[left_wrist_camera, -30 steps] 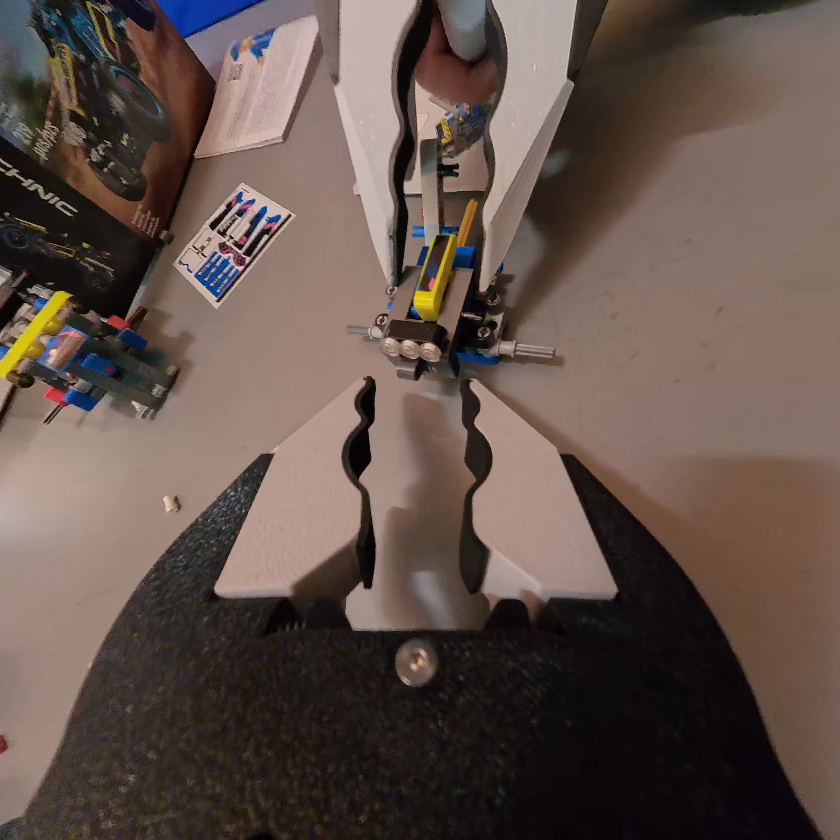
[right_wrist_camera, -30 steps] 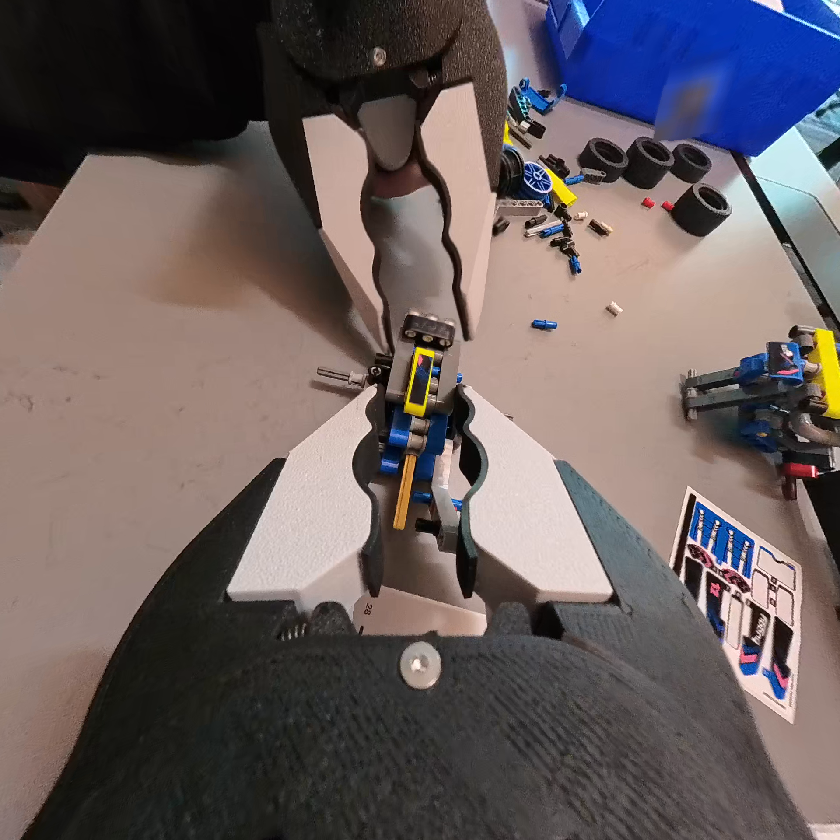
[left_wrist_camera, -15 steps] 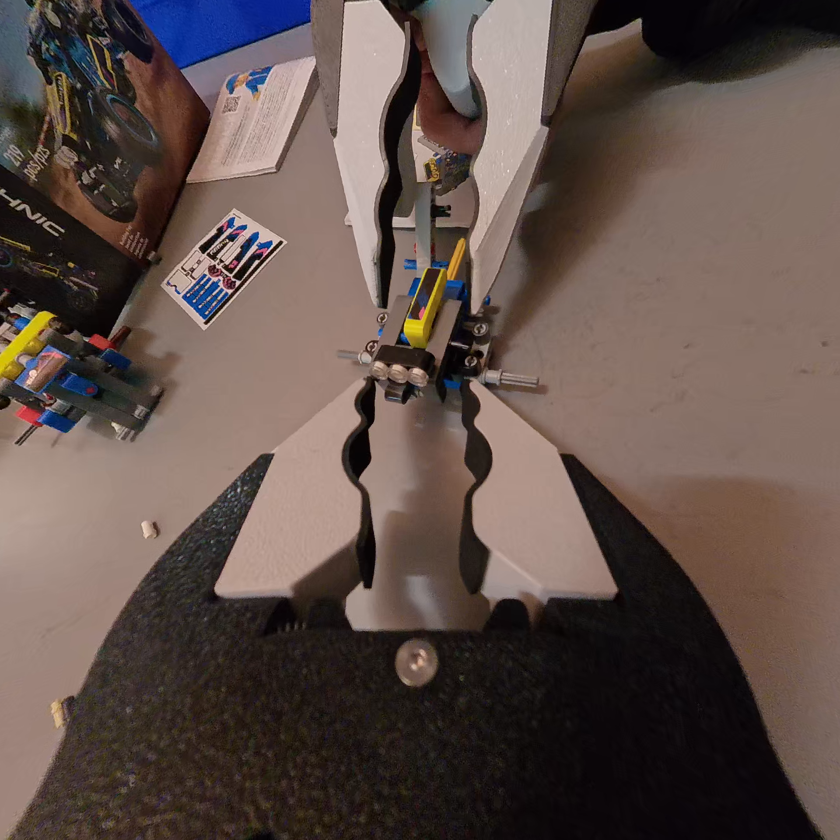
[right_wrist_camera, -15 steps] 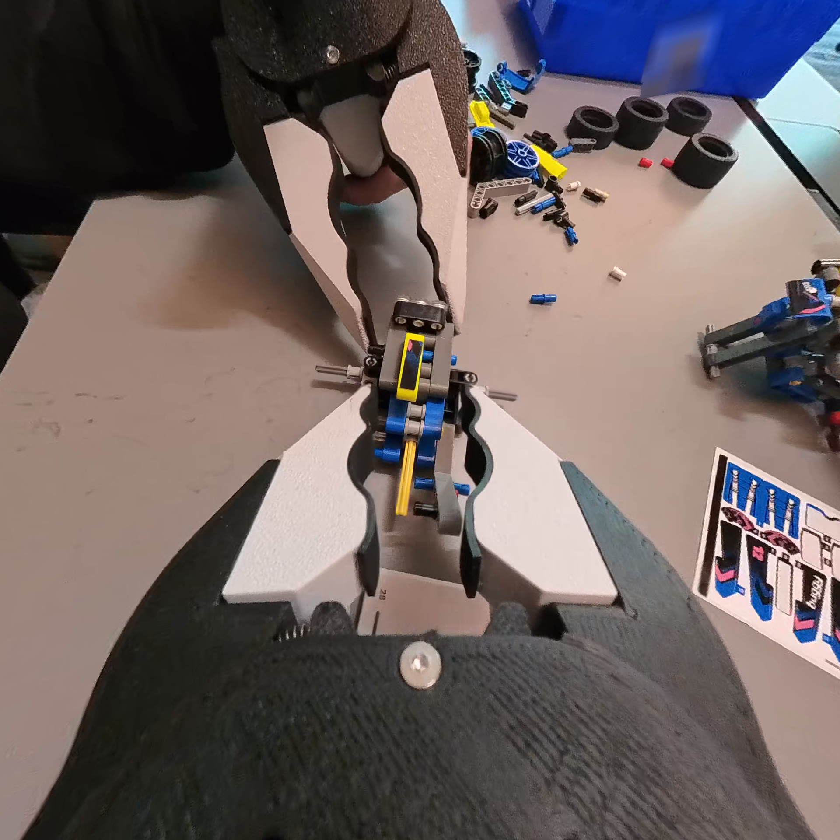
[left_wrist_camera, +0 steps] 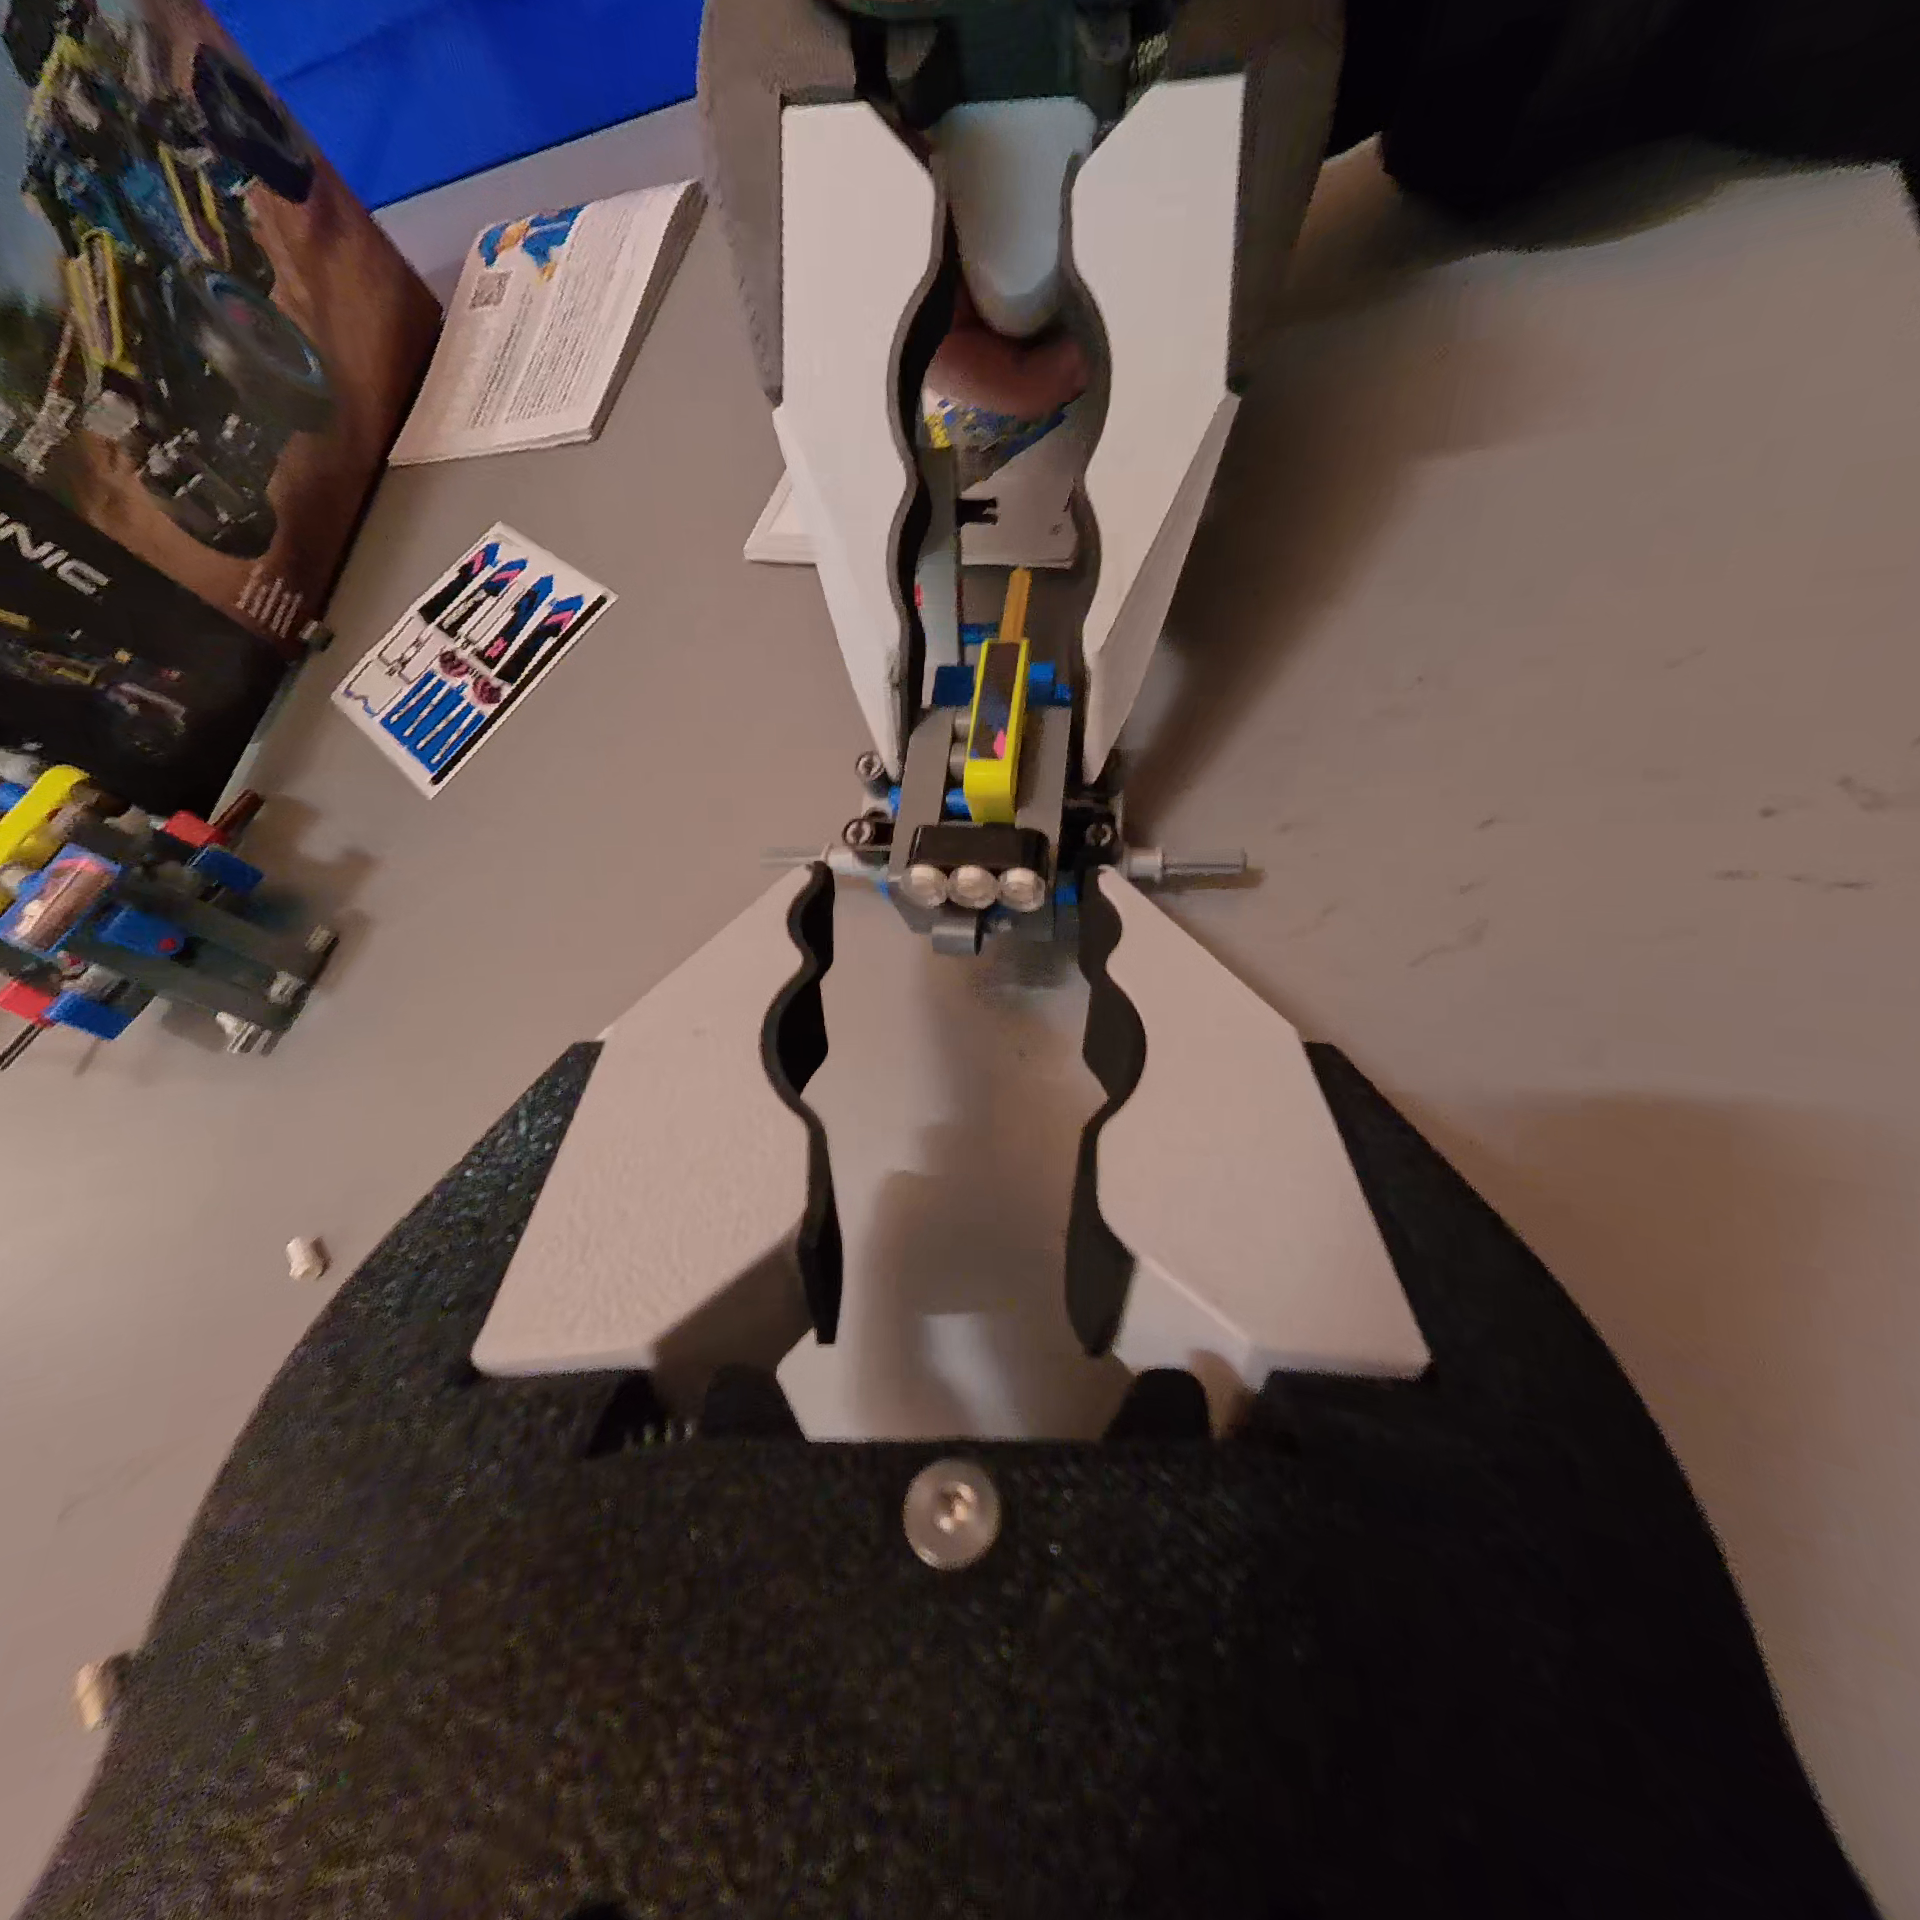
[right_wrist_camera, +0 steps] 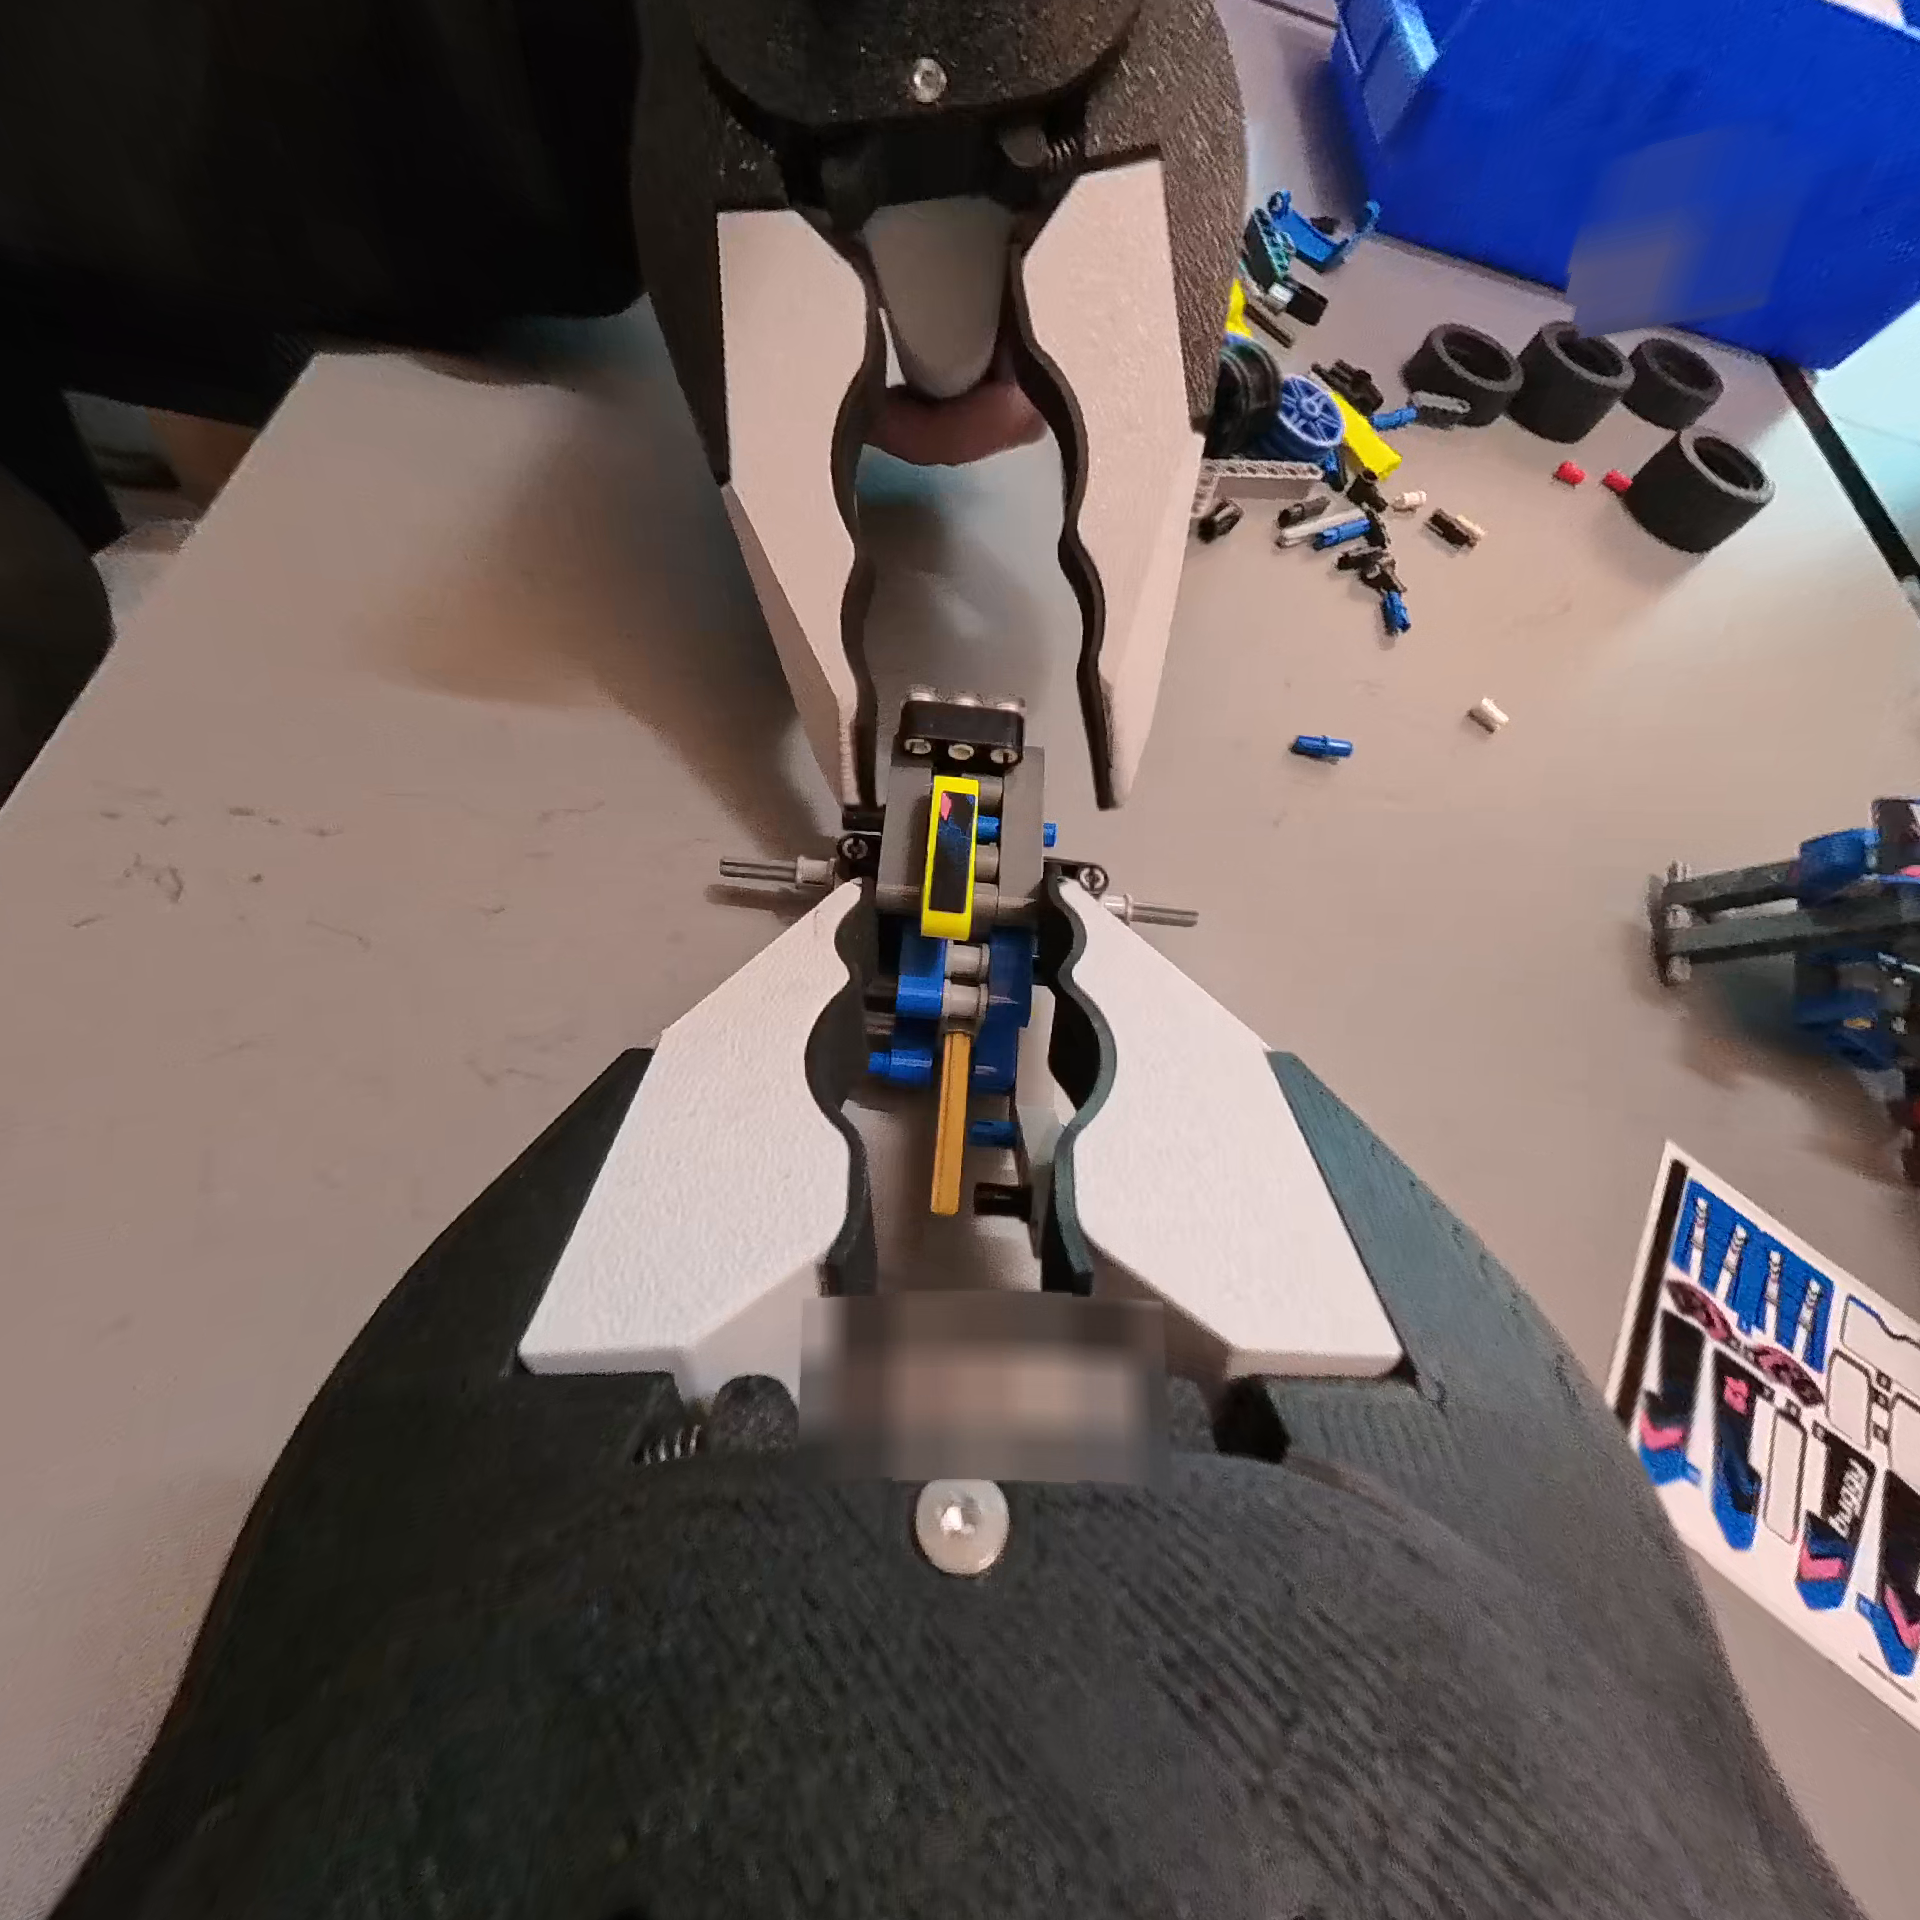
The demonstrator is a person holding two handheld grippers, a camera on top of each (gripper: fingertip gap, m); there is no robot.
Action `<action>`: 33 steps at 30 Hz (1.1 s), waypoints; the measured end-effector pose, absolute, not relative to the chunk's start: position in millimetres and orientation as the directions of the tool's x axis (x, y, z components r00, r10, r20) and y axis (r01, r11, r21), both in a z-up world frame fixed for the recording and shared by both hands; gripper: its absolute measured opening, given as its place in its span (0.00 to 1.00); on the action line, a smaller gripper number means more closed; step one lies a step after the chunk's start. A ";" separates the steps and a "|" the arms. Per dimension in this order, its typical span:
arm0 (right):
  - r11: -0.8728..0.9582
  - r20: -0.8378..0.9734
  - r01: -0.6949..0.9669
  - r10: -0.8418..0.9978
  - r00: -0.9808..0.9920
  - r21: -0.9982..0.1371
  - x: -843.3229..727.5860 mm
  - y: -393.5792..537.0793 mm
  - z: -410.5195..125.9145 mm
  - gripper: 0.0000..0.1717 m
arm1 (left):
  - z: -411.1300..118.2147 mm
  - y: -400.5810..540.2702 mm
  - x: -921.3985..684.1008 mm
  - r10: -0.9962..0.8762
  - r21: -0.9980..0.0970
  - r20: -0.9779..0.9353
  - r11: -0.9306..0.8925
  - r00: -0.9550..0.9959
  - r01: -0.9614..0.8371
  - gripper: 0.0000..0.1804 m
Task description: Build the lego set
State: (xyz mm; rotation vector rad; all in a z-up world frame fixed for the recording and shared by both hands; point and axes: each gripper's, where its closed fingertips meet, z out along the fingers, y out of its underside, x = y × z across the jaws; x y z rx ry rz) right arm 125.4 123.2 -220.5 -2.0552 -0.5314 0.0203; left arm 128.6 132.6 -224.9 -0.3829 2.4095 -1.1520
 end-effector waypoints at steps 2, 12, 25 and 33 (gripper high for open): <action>-0.428 0.187 0.354 0.385 0.904 -0.832 122.0 122.9 -220.9 0.16 | -226.6 130.8 127.8 -0.411 -0.778 -0.284 0.627 -0.867 -0.043 0.21; -0.421 0.184 0.335 0.360 0.915 -0.843 125.5 119.8 -217.4 0.16 | -226.3 130.1 128.6 -0.383 -0.767 -0.339 0.641 -0.859 0.017 0.16; -0.393 0.201 0.341 0.355 0.913 -0.854 128.9 122.7 -216.6 0.14 | -227.9 132.9 132.5 -0.415 -0.771 -0.319 0.637 -0.852 -0.022 0.15; -0.400 0.253 0.395 0.363 0.897 -0.827 126.4 124.5 -221.3 0.15 | -229.3 127.2 131.1 -0.418 -0.785 -0.303 0.618 -0.856 -0.024 0.15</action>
